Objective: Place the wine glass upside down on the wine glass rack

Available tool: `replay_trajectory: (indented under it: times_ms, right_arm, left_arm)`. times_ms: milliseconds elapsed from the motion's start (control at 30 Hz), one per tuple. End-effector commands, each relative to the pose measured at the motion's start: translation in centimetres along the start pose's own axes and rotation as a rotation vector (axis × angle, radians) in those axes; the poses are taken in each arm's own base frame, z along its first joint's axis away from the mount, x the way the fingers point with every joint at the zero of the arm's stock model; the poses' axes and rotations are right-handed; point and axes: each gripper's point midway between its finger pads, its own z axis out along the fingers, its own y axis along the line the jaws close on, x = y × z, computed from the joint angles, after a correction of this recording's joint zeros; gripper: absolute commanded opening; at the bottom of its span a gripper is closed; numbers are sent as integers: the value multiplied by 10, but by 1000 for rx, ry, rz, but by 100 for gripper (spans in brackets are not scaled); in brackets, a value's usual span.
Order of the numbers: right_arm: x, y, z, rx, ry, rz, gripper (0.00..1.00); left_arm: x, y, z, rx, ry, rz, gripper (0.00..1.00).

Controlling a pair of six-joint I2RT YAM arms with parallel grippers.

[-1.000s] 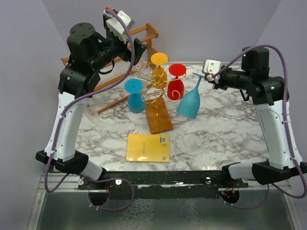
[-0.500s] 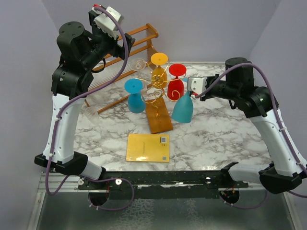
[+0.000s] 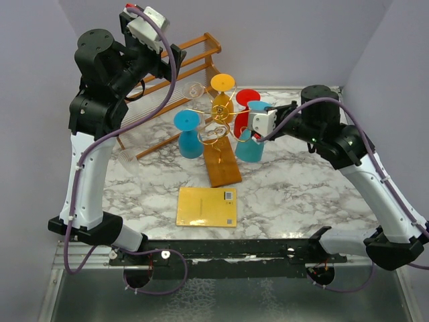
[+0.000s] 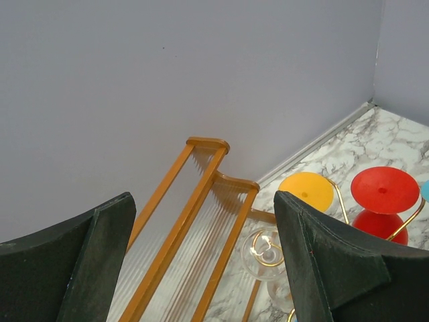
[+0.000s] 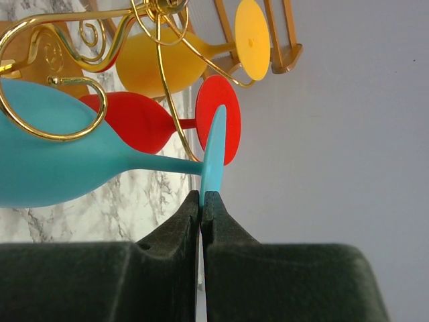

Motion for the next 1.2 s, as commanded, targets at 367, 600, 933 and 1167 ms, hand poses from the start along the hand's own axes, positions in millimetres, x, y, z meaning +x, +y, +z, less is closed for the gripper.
replay_trajectory:
  times_ms: [367, 600, 933, 1167]
  right_arm:
    - [-23, 2, 31, 76, 53, -99, 1]
    - [-38, 15, 39, 46, 24, -105, 1]
    - [-57, 23, 27, 0, -66, -65, 1]
    - [-67, 26, 14, -23, -123, -41, 1]
  left_arm:
    - [-16, 9, -5, -27, -42, 8, 87]
    - [-13, 9, -5, -27, -34, 11, 88]
    - [-12, 9, -6, -30, -31, 15, 88]
    - [-9, 13, -6, -42, -25, 22, 88]
